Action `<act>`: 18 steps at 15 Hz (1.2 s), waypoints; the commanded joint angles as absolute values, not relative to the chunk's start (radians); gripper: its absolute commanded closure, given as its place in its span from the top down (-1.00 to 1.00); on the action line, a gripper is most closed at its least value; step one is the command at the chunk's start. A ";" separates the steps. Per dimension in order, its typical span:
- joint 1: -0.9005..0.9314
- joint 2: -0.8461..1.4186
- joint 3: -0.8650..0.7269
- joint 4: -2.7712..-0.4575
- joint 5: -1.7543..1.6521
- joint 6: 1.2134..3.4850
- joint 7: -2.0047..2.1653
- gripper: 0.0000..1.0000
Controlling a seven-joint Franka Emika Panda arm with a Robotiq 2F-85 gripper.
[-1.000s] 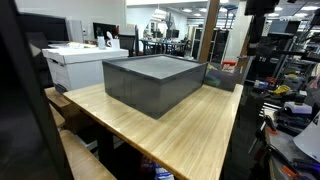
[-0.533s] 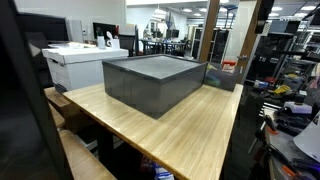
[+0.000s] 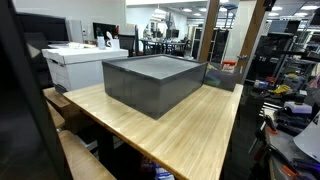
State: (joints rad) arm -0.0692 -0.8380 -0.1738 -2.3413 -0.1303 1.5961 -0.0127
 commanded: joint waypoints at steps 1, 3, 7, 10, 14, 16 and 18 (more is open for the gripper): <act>-0.088 -0.725 -0.208 -2.207 -0.122 1.569 -0.058 1.00; -0.088 -0.674 -0.217 -2.148 -0.120 1.571 -0.056 1.00; -0.089 -0.540 -0.208 -2.022 -0.109 1.569 -0.038 1.00; -0.094 -0.468 -0.204 -1.964 -0.106 1.556 -0.042 1.00; -0.102 -0.469 -0.197 -1.979 -0.115 1.587 -0.031 1.00; -0.105 -0.468 -0.193 -1.980 -0.123 1.593 -0.021 1.00; -0.111 -0.453 -0.195 -1.970 -0.122 1.611 -0.005 1.00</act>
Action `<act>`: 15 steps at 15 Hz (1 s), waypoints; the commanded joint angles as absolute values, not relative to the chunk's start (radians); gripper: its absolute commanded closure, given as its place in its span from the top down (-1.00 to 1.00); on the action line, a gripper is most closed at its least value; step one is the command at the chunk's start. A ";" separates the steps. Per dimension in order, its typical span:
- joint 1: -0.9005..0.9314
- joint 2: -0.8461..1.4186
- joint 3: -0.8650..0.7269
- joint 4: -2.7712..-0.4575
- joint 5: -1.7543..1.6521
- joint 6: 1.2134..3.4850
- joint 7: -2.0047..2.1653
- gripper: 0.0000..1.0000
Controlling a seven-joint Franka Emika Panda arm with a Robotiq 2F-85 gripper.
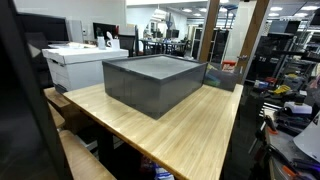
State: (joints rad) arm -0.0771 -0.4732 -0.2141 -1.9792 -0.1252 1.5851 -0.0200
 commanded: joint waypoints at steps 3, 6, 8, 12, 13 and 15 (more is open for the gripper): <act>-0.123 -0.430 -0.210 -1.947 -0.109 1.629 0.000 1.00; -0.141 -0.399 -0.213 -1.916 -0.116 1.656 0.004 1.00; -0.149 -0.364 -0.214 -1.884 -0.120 1.678 0.000 1.00; -0.159 -0.289 -0.221 -1.802 -0.124 1.692 -0.006 1.00; -0.160 -0.268 -0.223 -1.779 -0.122 1.693 -0.010 1.00; -0.162 -0.227 -0.229 -1.737 -0.119 1.701 -0.014 1.00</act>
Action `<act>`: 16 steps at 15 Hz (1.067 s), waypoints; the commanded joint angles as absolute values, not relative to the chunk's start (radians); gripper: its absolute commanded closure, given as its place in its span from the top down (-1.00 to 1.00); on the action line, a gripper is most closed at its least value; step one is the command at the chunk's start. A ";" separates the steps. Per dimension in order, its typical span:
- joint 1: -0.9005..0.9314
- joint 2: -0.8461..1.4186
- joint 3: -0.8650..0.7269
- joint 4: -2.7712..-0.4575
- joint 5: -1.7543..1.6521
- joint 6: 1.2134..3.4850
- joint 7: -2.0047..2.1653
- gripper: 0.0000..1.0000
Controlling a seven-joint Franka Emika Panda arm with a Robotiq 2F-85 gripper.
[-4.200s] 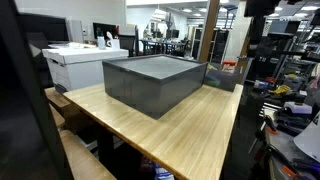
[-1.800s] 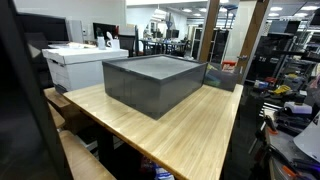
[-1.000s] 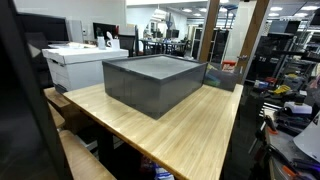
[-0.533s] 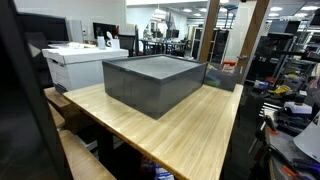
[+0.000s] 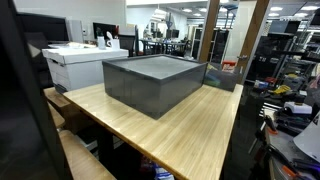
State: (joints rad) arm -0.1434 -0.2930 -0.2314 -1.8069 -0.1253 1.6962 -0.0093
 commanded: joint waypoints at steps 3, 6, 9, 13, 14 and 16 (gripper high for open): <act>-0.163 -0.171 -0.241 -1.683 -0.103 1.717 -0.031 1.00; -0.165 -0.128 -0.252 -1.657 -0.081 1.735 -0.050 1.00; -0.169 -0.089 -0.260 -1.645 -0.060 1.753 -0.066 1.00; -0.179 -0.055 -0.257 -1.635 -0.063 1.771 -0.071 1.00; -0.181 -0.048 -0.256 -1.632 -0.069 1.778 -0.069 1.00; -0.184 -0.034 -0.254 -1.625 -0.070 1.767 -0.070 1.00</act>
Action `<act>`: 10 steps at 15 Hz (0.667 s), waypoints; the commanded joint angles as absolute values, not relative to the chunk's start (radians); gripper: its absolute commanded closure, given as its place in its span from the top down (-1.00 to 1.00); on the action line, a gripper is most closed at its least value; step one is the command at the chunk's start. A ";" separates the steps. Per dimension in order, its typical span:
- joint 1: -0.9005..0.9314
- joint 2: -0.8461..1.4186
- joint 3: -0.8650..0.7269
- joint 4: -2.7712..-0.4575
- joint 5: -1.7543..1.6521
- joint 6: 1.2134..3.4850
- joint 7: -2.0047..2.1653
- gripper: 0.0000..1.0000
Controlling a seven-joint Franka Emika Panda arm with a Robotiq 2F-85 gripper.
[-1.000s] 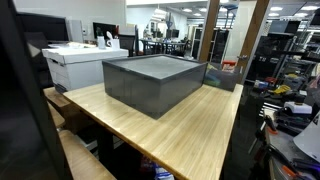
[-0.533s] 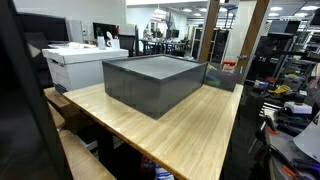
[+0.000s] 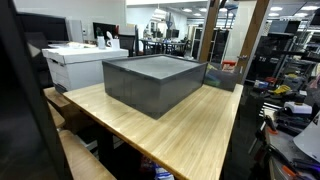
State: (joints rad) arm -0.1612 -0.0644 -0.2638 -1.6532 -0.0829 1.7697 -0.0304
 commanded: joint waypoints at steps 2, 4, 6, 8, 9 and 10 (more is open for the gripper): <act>-0.183 -0.047 -0.247 -1.644 -0.081 1.766 -0.032 1.00; -0.183 -0.044 -0.245 -1.644 -0.081 1.766 -0.032 1.00; -0.183 -0.044 -0.245 -1.644 -0.081 1.766 -0.032 1.00; -0.183 -0.044 -0.245 -1.644 -0.081 1.766 -0.032 1.00; -0.182 -0.052 -0.243 -1.656 -0.095 1.783 -0.020 1.00; -0.189 0.035 -0.256 -1.574 -0.035 1.734 -0.067 1.00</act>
